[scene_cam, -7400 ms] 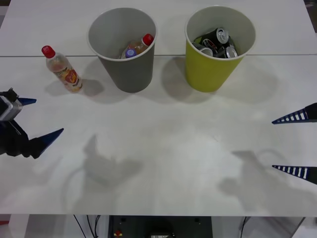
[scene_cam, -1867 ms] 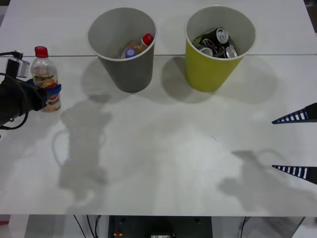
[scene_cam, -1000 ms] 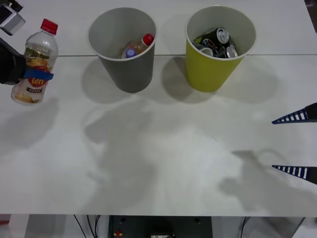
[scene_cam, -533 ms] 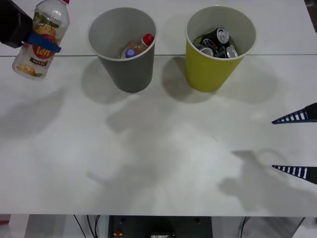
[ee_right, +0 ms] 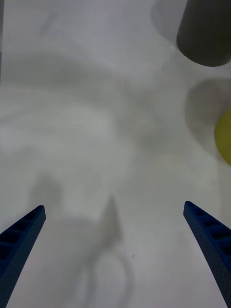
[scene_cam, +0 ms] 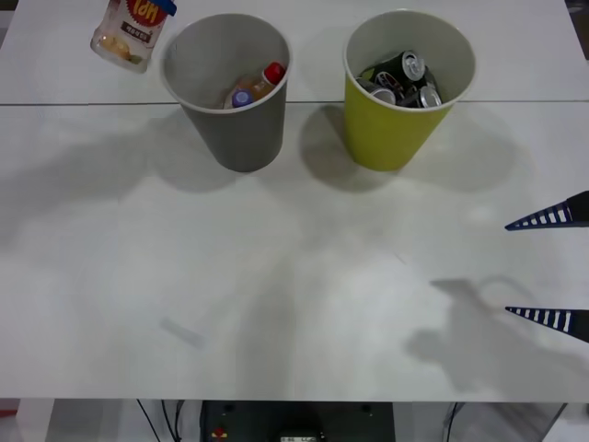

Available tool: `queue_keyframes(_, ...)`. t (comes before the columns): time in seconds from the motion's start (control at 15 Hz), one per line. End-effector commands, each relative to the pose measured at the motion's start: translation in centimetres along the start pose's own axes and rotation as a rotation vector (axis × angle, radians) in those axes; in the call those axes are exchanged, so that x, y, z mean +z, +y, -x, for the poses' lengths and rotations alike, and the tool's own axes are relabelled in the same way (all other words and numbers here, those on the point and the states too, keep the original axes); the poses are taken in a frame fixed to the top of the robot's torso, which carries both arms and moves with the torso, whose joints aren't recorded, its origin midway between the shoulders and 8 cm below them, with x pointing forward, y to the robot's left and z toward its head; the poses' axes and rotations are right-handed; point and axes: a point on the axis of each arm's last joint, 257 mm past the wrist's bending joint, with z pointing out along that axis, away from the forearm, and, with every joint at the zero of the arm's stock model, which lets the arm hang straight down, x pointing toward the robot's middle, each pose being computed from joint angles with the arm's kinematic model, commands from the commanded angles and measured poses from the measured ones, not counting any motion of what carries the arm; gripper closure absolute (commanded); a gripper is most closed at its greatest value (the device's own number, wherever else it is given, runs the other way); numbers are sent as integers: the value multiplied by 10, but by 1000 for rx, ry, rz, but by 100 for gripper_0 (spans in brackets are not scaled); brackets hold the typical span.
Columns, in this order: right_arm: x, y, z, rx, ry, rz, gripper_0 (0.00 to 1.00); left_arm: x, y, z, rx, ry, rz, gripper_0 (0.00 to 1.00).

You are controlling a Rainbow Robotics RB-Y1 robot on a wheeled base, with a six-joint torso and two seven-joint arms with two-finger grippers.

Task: Put the can into the green bin and the plastic bottle into the gray bin

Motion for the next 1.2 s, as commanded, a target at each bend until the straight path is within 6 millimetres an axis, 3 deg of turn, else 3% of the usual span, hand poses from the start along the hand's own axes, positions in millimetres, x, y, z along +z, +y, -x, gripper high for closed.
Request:
queue_keyframes(0.07, 0, 0, 0, 0, 0, 0, 0, 21, -17, 27, 32, 13, 16, 100)
queue_keyframes(0.2, 0, 0, 0, 0, 0, 0, 0, 34, -31, 40, 41, 25, 30, 100)
queue_keyframes(0.47, 0, 0, 0, 0, 0, 0, 0, 41, -40, 45, 54, 29, 23, 99)
queue_keyframes(0.53, 0, 0, 0, 0, 0, 0, 0, 41, -41, 45, 56, 28, 22, 91)
queue_keyframes(0.6, 0, 0, 0, 0, 0, 0, 0, 41, -42, 45, 55, 27, 19, 34)
queue_keyframes(0.67, 0, 0, 0, 0, 0, 0, 0, 41, -42, 45, 60, 28, 16, 0)
queue_keyframes(0.93, 0, 0, 0, 0, 0, 0, 0, 33, -39, 36, 70, 38, -3, 0)
queue_keyframes(1.2, 0, 0, 0, 0, 0, 0, 0, 18, -26, -1, 119, 44, -38, 0)
